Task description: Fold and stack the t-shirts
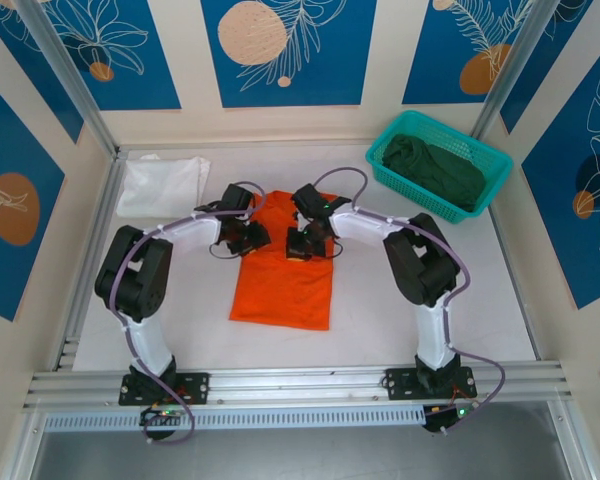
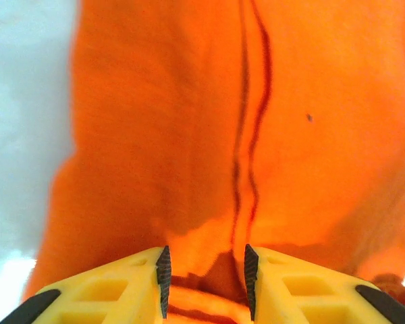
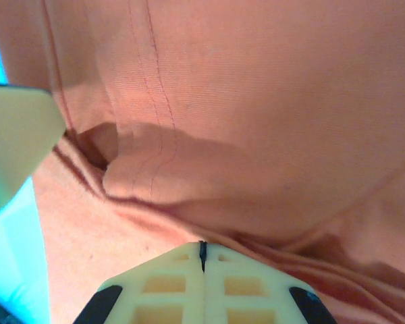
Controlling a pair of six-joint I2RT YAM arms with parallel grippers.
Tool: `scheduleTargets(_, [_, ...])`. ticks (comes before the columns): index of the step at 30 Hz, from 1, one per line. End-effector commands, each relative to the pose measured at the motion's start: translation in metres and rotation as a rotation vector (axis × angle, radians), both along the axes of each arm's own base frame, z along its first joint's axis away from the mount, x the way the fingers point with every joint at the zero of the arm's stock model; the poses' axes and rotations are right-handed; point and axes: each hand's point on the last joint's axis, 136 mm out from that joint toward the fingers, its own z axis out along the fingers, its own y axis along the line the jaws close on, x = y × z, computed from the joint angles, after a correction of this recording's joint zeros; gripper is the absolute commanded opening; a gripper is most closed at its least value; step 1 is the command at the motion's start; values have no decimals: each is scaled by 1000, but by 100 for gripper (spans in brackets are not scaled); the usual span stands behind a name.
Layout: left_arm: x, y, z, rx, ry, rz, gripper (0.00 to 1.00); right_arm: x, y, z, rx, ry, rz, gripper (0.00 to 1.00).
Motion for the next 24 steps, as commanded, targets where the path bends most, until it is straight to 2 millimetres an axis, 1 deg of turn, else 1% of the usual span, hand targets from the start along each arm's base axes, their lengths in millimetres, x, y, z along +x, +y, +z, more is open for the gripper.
scheduleTargets(1, [7,27,5,97,27,76,37,-8,-6,49,113,-48,57,10])
scheduleTargets(3, [10,33,20,126,8,83,40,-12,-21,56,117,-54,43,14])
scheduleTargets(5, [12,39,43,147,-25,97,46,-17,-36,63,151,-63,23,19])
scheduleTargets(7, [8,42,63,152,-49,96,50,-27,-52,65,183,-60,-2,26])
scheduleTargets(9, [-3,43,79,137,-62,68,55,-40,-66,65,213,-39,-25,35])
scheduleTargets(11, [-26,42,87,115,-45,11,60,-61,-80,61,233,-11,-36,44])
scheduleTargets(12, [-39,44,87,111,-21,-10,60,-71,-85,59,239,9,-35,48])
scheduleTargets(14, [-77,43,81,69,52,-69,60,-98,-91,55,260,65,-16,52])
scheduleTargets(15, [-95,43,76,50,93,-95,60,-111,-93,51,267,97,-10,54])
scheduleTargets(17, [-137,44,61,18,191,-146,60,-137,-97,45,279,164,-13,57])
scheduleTargets(20, [-186,51,41,-21,302,-158,59,-167,-102,33,263,222,-38,61])
scheduleTargets(22, [-210,58,28,-29,359,-133,59,-181,-102,24,238,251,-50,63])
scheduleTargets(24, [-223,58,17,-60,386,-121,59,-190,-100,18,215,277,-60,63])
